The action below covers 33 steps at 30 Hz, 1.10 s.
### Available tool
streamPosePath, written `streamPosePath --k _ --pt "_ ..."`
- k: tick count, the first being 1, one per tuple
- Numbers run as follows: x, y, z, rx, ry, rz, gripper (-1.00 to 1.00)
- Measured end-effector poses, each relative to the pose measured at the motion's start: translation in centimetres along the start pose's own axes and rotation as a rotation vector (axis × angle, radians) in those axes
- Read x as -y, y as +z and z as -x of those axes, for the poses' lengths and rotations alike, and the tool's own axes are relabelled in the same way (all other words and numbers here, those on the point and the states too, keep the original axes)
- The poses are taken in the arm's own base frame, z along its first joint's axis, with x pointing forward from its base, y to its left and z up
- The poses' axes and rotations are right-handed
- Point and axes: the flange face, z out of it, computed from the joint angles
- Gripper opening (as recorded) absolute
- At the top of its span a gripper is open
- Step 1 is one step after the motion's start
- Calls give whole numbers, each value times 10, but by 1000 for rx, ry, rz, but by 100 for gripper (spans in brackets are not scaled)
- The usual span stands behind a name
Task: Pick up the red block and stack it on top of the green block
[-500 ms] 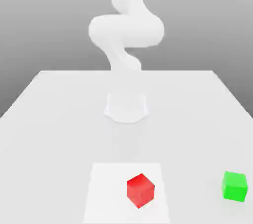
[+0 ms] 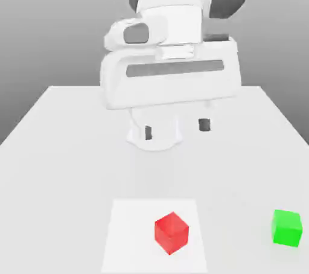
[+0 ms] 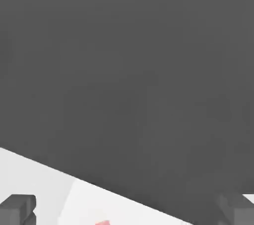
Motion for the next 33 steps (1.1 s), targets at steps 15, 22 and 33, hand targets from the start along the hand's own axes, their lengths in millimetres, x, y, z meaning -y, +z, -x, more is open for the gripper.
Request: streamPosePath --k 15,22,33 --pt "-34 190 76 207 -186 114 -100" --pt "-32 175 72 208 -188 115 -100" --pt "150 116 134 225 -456 85 -100"
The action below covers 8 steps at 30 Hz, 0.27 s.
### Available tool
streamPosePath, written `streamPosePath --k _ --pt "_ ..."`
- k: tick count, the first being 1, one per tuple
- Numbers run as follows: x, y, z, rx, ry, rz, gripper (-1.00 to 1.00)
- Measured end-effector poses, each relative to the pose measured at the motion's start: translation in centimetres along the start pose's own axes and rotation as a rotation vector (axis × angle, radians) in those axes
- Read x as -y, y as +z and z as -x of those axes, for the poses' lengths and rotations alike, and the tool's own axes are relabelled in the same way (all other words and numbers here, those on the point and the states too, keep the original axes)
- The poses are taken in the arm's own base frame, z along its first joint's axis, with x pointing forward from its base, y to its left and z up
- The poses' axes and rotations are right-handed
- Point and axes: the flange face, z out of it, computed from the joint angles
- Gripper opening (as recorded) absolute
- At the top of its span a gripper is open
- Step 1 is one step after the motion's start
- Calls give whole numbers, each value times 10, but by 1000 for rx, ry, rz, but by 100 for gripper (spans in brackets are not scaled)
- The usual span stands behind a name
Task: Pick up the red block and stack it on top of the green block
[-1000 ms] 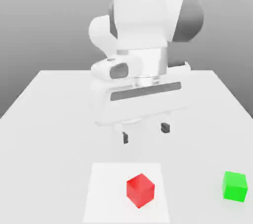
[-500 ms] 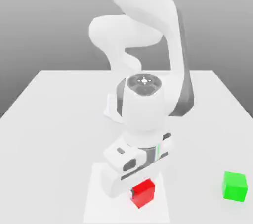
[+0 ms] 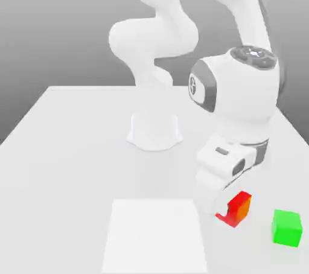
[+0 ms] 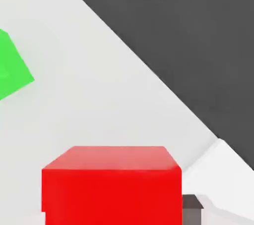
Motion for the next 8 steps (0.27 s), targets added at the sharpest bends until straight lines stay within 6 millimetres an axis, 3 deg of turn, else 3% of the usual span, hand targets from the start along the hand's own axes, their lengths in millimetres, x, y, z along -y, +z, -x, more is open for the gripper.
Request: streamPosePath --k 2,4,5,8 --pt "44 13 5 -1 -59 1 -100" --pt "57 38 8 -1 -77 1 -100" --pt "60 48 9 -2 -81 1 100" --pt "60 48 9 -2 -81 1 100"
